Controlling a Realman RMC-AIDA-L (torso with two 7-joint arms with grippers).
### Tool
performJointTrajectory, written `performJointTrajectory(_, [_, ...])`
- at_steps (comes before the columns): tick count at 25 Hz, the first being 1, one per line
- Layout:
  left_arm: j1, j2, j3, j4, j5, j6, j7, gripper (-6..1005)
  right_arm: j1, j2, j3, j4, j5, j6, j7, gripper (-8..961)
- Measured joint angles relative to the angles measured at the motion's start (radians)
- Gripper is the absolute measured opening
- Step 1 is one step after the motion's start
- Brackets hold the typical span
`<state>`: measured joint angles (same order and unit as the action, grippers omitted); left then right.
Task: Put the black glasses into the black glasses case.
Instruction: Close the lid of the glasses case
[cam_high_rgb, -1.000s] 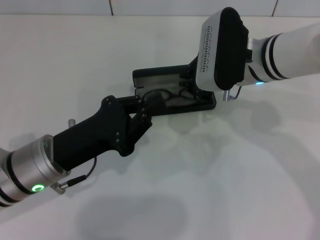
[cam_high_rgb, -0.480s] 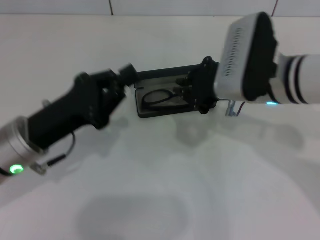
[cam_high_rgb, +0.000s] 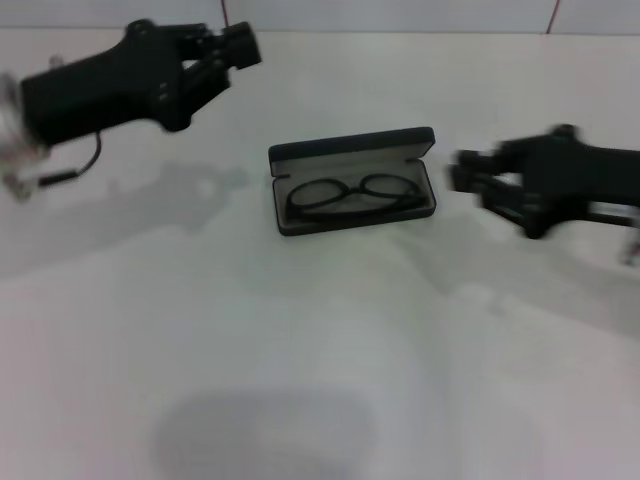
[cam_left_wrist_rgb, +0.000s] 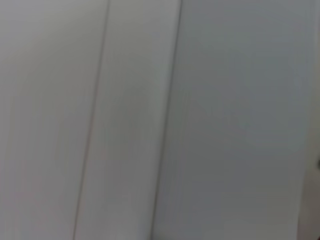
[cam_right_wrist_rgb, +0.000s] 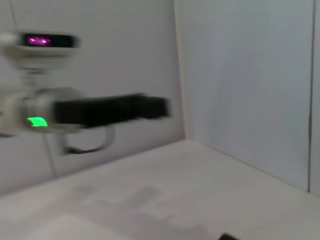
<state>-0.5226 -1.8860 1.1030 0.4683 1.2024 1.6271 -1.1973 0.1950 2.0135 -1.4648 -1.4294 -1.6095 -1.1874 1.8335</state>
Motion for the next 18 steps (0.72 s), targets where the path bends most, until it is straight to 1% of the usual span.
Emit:
performJointTrajectory(1, [-0.043,0.011,0.0,0.006,0.051,-0.036,-0.037,54,-0.016,0.0,0.059,0.013,0.019,-0.077,-0.008,144])
performJointTrajectory(3, [-0.119,0.02,-0.001,0.016,0.148,-0.109,-0.087,57,-0.033,0.005,0.157,0.063,0.057,-0.206,-0.032,147])
performJointTrajectory(4, [-0.147,0.02,0.0,0.02,0.192,-0.142,-0.106,99,-0.036,0.007,0.191,0.096,0.08,-0.259,-0.047,148])
performJointTrajectory(5, [-0.18,0.014,0.0,0.027,0.248,-0.192,-0.128,142,-0.035,0.007,0.221,0.151,0.114,-0.31,-0.075,150])
performJointTrajectory(6, [-0.209,0.007,0.0,0.032,0.297,-0.236,-0.143,184,-0.033,0.006,0.245,0.205,0.148,-0.353,-0.11,151])
performJointTrajectory(8, [-0.258,-0.017,0.001,0.034,0.386,-0.309,-0.16,269,-0.022,0.005,0.301,0.313,0.201,-0.442,-0.178,154])
performJointTrajectory(10, [-0.308,-0.049,0.001,0.032,0.492,-0.386,-0.18,277,-0.001,0.004,0.38,0.427,0.231,-0.533,-0.231,157])
performJointTrajectory(11, [-0.343,-0.07,0.0,0.029,0.562,-0.434,-0.21,282,0.018,0.002,0.45,0.513,0.235,-0.588,-0.257,159])
performJointTrajectory(12, [-0.343,-0.07,0.0,0.029,0.562,-0.434,-0.21,286,0.018,0.002,0.45,0.513,0.235,-0.588,-0.257,160])
performJointTrajectory(15, [-0.386,-0.095,0.002,0.026,0.673,-0.487,-0.29,299,0.027,0.0,0.511,0.588,0.235,-0.63,-0.291,165])
performJointTrajectory(18, [-0.397,-0.109,0.002,0.024,0.719,-0.509,-0.328,301,0.027,-0.001,0.526,0.616,0.235,-0.64,-0.31,169])
